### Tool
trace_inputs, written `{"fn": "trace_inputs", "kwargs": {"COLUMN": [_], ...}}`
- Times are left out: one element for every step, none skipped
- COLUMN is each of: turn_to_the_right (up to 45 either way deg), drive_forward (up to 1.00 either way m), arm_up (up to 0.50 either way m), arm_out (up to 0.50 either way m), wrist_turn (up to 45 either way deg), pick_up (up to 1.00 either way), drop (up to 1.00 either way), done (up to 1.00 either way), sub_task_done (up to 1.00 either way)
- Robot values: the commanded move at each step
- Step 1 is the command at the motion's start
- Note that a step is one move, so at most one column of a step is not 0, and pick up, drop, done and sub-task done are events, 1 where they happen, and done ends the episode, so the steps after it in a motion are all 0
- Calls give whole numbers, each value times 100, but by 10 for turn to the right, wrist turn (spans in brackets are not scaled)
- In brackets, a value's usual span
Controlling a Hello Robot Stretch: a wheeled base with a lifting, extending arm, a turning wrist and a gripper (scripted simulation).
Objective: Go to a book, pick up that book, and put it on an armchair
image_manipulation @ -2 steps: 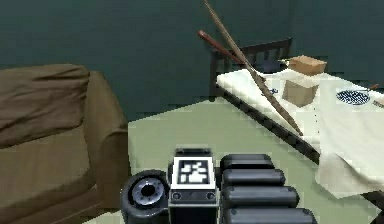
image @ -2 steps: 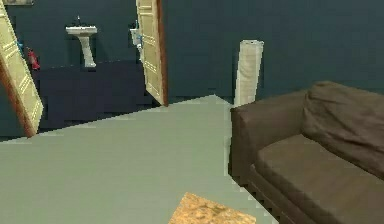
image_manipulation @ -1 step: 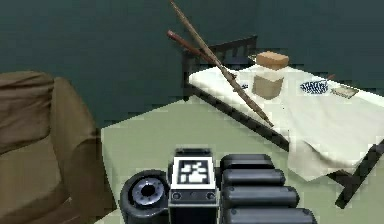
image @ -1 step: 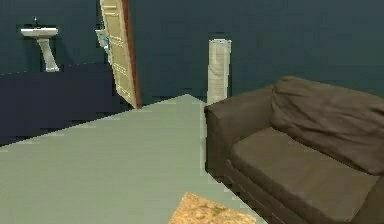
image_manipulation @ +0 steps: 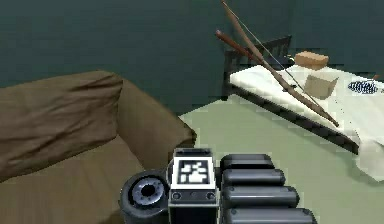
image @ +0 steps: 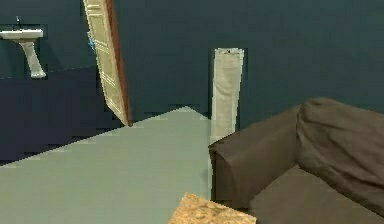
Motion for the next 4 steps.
{"fn": "trace_inputs", "kwargs": {"turn_to_the_right": [120,-60,60,-60], "drive_forward": [0,0,0,0], "arm_up": [0,0,0,0], "arm_out": [0,0,0,0], "wrist_turn": [0,0,0,0], "pick_up": [0,0,0,0], "drop": [0,0,0,0], "done": [0,0,0,0], "sub_task_done": [0,0,0,0]}}
